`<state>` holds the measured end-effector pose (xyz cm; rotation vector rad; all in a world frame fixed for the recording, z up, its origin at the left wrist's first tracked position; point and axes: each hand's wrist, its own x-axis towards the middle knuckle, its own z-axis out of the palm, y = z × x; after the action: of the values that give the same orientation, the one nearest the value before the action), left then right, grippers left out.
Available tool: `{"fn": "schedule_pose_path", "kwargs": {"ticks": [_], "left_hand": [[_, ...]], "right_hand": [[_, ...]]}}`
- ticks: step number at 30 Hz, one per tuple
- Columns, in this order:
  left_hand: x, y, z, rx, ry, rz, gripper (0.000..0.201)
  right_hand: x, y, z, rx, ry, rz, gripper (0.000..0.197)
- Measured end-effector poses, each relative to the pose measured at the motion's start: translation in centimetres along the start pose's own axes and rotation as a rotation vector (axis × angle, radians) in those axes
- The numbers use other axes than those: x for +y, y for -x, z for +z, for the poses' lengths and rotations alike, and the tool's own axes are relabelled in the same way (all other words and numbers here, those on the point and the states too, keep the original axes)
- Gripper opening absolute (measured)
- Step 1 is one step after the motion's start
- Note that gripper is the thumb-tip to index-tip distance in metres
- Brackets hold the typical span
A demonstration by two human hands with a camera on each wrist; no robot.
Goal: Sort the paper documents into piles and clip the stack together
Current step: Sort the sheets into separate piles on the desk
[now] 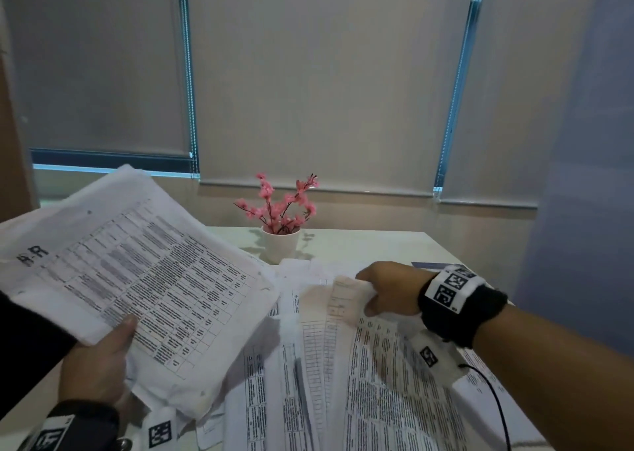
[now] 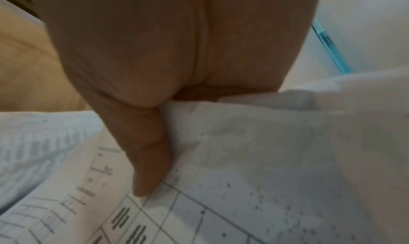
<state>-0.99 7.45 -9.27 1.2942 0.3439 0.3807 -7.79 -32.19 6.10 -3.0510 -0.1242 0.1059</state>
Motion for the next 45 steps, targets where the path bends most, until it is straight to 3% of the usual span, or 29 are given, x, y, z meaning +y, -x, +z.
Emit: {"fn": "schedule_pose_path", "kwargs": {"ticks": [3, 7, 10, 15, 19, 24, 26, 29, 32, 33, 36, 37, 41, 43, 45], "left_hand": [[5.8, 6.1, 3.8, -0.154, -0.012, 0.053, 0.021], [7.7, 8.6, 6.6, -0.26, -0.148, 0.161, 0.015], [8.0, 9.3, 8.4, -0.345, -0.245, 0.184, 0.019], [9.1, 10.8, 10.3, -0.663, -0.41, 0.347, 0.044], [10.5, 12.3, 11.3, -0.803, -0.4, 0.388, 0.057], [11.1, 13.4, 11.7, -0.837, -0.387, 0.348, 0.054], [11.3, 13.2, 11.4, -0.775, -0.365, 0.322, 0.051], [12.1, 12.5, 10.8, -0.818, -0.251, 0.246, 0.071], [12.8, 12.3, 11.1, -0.835, -0.329, 0.359, 0.083], [12.9, 12.3, 11.4, -0.796, -0.393, 0.407, 0.075], [12.6, 12.8, 12.6, -0.662, -0.466, 0.503, 0.025], [12.5, 13.1, 12.9, -0.629, -0.454, 0.512, 0.02], [11.9, 13.7, 13.4, -0.611, -0.326, 0.43, 0.027], [11.6, 13.6, 13.3, -0.581, -0.273, 0.414, 0.027], [11.3, 13.3, 13.1, -0.529, -0.232, 0.391, 0.026]], "right_hand": [[-1.7, 1.1, -2.8, 0.096, 0.017, -0.069, 0.018], [-4.2, 2.0, -6.2, 0.259, 0.07, -0.184, 0.023], [-5.7, 2.7, -8.4, 0.398, 0.067, -0.282, 0.029], [-6.4, 2.9, -10.9, 0.584, 0.164, -0.412, 0.043], [-6.5, 3.4, -11.6, 0.696, 0.187, -0.502, 0.026], [-5.8, 3.9, -11.9, 0.755, 0.161, -0.489, 0.015], [-5.5, 4.1, -11.9, 0.791, 0.186, -0.481, 0.015], [-4.9, 4.4, -12.3, 0.829, 0.173, -0.453, 0.016], [-4.6, 4.5, -12.2, 0.866, 0.172, -0.462, 0.016], [-4.6, 4.5, -12.1, 0.881, 0.181, -0.478, 0.016], [-5.0, 4.4, -11.6, 0.923, 0.193, -0.519, 0.016], [-5.2, 4.3, -11.5, 0.943, 0.194, -0.532, 0.015], [-5.3, 3.8, -10.2, 1.086, 0.144, -0.528, 0.018], [-4.8, 3.3, -9.0, 1.177, 0.018, -0.419, 0.03], [-3.8, 2.8, -7.4, 1.235, -0.15, -0.213, 0.052]]}}
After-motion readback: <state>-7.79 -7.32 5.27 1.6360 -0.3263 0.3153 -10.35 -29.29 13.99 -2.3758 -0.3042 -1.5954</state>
